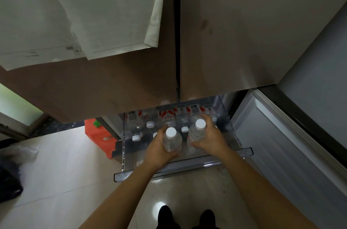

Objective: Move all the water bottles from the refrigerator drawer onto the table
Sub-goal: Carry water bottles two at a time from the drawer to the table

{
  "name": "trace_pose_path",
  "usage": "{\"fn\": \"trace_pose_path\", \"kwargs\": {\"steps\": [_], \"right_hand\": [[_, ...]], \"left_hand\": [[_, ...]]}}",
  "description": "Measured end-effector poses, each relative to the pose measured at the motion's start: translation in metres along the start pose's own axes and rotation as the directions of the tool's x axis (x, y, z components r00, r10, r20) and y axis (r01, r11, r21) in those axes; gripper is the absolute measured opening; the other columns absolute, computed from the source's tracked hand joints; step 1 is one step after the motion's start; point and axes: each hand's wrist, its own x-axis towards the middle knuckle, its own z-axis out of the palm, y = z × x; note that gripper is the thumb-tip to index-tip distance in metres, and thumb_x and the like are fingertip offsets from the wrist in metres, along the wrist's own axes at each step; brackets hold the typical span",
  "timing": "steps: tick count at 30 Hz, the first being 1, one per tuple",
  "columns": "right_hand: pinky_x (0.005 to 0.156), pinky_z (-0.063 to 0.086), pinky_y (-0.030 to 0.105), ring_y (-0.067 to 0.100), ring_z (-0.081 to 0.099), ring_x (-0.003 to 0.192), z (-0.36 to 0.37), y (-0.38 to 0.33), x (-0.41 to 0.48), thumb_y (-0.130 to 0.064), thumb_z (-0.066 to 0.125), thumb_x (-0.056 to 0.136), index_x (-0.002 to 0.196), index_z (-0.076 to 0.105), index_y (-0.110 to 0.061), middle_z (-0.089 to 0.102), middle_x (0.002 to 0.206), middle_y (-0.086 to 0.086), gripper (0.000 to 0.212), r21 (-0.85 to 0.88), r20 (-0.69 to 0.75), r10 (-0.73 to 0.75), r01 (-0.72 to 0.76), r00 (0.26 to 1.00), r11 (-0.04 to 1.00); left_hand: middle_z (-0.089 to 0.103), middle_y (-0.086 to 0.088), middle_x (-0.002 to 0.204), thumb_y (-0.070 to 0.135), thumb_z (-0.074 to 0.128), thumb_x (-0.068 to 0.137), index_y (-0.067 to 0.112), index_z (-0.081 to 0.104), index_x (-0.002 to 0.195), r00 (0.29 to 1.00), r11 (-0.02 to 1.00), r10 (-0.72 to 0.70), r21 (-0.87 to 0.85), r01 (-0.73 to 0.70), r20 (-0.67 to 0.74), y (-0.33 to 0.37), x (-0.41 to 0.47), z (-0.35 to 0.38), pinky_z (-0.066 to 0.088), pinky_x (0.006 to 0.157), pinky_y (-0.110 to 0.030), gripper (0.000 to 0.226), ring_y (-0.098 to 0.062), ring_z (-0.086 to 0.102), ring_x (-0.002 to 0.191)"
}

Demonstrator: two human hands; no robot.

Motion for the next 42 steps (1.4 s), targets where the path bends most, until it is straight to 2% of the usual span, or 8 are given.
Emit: {"fn": "trace_pose_path", "kwargs": {"steps": [5, 9, 16, 21, 26, 31, 35, 42], "right_hand": [[0.071, 0.043, 0.021, 0.013, 0.057, 0.099, 0.005, 0.007, 0.005, -0.031, 0.092, 0.062, 0.114, 0.026, -0.045, 0.051, 0.106, -0.018, 0.085, 0.074, -0.053, 0.039, -0.035, 0.998, 0.997], [0.069, 0.041, 0.009, -0.008, 0.055, 0.092, 0.011, 0.004, 0.001, -0.042, 0.092, 0.061, 0.104, 0.033, -0.058, 0.053, 0.106, -0.027, 0.075, 0.096, -0.091, -0.028, 0.036, 0.995, 0.995], [0.091, 0.053, 0.031, 0.006, 0.058, 0.114, 0.012, -0.044, -0.009, -0.041, 0.088, 0.068, 0.121, 0.043, -0.06, 0.059, 0.125, -0.017, 0.072, 0.133, -0.001, -0.375, 0.372, 0.927, 0.919], [0.098, 0.042, 0.022, 0.0, 0.045, 0.123, 0.032, -0.093, -0.03, -0.052, 0.08, 0.074, 0.136, 0.037, -0.061, 0.04, 0.132, -0.044, 0.075, 0.109, 0.033, -0.667, 0.661, 0.745, 0.743], [0.103, 0.047, 0.037, 0.007, 0.048, 0.128, 0.082, -0.143, -0.074, -0.065, 0.071, 0.077, 0.141, 0.027, -0.063, 0.044, 0.137, -0.028, 0.077, 0.25, 0.118, -0.796, 0.758, 0.594, 0.603], [0.097, 0.053, 0.047, 0.007, 0.049, 0.122, 0.141, -0.192, -0.161, -0.064, 0.07, 0.078, 0.143, 0.026, -0.06, 0.043, 0.132, -0.03, 0.078, 0.378, 0.18, -0.871, 0.785, 0.457, 0.49], [0.099, 0.047, 0.036, 0.002, 0.047, 0.12, 0.189, -0.218, -0.255, -0.067, 0.065, 0.078, 0.145, 0.025, -0.057, 0.046, 0.133, -0.027, 0.079, 0.467, 0.22, -0.922, 0.795, 0.319, 0.387], [0.079, 0.038, 0.011, -0.004, 0.046, 0.102, 0.29, -0.235, -0.468, -0.072, 0.061, 0.079, 0.144, 0.024, -0.054, 0.051, 0.127, -0.02, 0.076, 0.58, 0.332, -0.939, 0.765, 0.092, 0.281]], "left_hand": [[0.058, 0.01, 0.115, 0.045, 0.084, 0.071, 0.033, 0.034, 0.13, 1.0, 0.996, -0.022, -0.086, 0.02, -0.018, -0.001, 0.007, 0.002, 0.051, 0.086, -0.033, 0.078, -0.016, 0.059, 0.105], [0.058, 0.008, 0.114, 0.043, 0.082, 0.075, 0.032, 0.024, 0.12, 0.994, 0.99, -0.04, -0.138, 0.026, -0.102, -0.001, -0.002, -0.007, 0.053, 0.083, -0.035, 0.075, -0.02, 0.064, 0.102], [0.05, 0.03, 0.12, 0.051, 0.076, 0.079, 0.049, 0.021, 0.127, 0.892, 0.961, -0.04, -0.263, -0.09, -0.45, 0.0, -0.051, -0.041, 0.043, 0.088, -0.013, 0.073, 0.0, 0.057, 0.112], [0.051, 0.033, 0.128, 0.059, 0.077, 0.073, 0.055, 0.026, 0.132, 0.645, 0.938, -0.127, -0.303, -0.168, -0.753, 0.014, -0.117, -0.065, 0.052, 0.097, -0.025, 0.078, -0.001, 0.057, 0.118], [0.059, 0.014, 0.129, 0.041, 0.081, 0.079, 0.037, 0.036, 0.14, 0.311, 0.952, -0.196, -0.256, -0.165, -0.93, 0.03, -0.215, -0.086, 0.051, 0.096, -0.031, 0.076, -0.007, 0.059, 0.118], [0.056, 0.017, 0.133, 0.034, 0.079, 0.08, 0.032, 0.036, 0.146, 0.084, 0.968, -0.249, -0.251, -0.018, -0.965, 0.026, -0.345, -0.101, 0.05, 0.101, -0.045, 0.078, -0.007, 0.056, 0.121], [0.05, 0.015, 0.135, 0.035, 0.076, 0.081, 0.037, 0.032, 0.147, -0.078, 0.958, -0.278, -0.282, 0.045, -0.957, 0.009, -0.462, -0.098, 0.049, 0.103, -0.048, 0.08, -0.009, 0.051, 0.124], [0.049, 0.023, 0.132, 0.047, 0.074, 0.077, 0.049, 0.031, 0.143, -0.348, 0.933, -0.304, -0.352, 0.082, -0.887, -0.042, -0.681, -0.07, 0.05, 0.097, -0.035, 0.079, -0.002, 0.05, 0.122]]}}
